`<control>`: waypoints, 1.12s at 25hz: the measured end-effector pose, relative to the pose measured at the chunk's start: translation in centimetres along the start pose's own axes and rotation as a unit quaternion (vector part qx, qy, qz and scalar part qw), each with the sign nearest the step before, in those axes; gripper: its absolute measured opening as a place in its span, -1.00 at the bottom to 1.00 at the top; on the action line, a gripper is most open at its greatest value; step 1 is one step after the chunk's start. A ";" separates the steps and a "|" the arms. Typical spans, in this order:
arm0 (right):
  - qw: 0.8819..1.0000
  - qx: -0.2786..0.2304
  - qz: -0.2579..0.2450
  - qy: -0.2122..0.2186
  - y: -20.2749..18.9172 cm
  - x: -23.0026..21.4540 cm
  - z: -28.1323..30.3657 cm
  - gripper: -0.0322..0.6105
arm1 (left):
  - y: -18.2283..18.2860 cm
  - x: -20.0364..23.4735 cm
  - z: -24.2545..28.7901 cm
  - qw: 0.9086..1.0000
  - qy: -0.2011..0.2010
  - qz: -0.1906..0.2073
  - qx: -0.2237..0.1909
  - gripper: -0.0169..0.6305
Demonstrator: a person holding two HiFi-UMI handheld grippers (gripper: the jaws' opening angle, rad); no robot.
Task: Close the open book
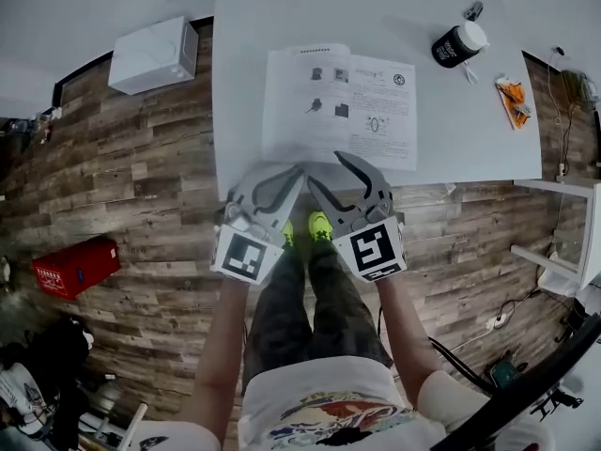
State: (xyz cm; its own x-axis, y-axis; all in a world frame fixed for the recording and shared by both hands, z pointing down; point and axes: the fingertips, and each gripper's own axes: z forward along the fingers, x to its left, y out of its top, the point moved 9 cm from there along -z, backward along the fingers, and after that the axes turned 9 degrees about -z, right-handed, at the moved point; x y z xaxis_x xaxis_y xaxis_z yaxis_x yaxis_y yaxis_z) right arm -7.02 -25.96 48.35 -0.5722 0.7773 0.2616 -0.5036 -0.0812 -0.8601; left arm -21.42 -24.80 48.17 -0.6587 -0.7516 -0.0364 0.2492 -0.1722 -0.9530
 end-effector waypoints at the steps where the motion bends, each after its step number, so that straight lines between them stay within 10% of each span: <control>1: 1.000 0.011 -0.015 -0.006 -0.4 0.1 0.6 -0.23 | -0.6 0.3 0.2 1.000 0.000 0.000 0.000 -0.93; 14: 0.975 0.126 -0.180 -0.045 -5.4 1.2 6.3 -0.03 | -6.6 3.7 2.9 1.000 0.006 0.001 0.006 -0.94; 28: 0.945 0.143 -0.259 -0.136 -6.8 1.9 9.2 0.02 | -8.3 6.3 2.2 0.999 0.025 -0.025 0.000 -0.94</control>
State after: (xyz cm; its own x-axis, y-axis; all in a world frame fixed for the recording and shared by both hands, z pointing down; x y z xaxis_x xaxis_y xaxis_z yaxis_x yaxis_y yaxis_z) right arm -10.58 -29.68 58.70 -0.3264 0.5721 0.7525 -0.8940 0.0716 -0.4422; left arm -26.06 -29.49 56.48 -0.7045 -0.7097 -0.0029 0.2149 -0.2095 -0.9539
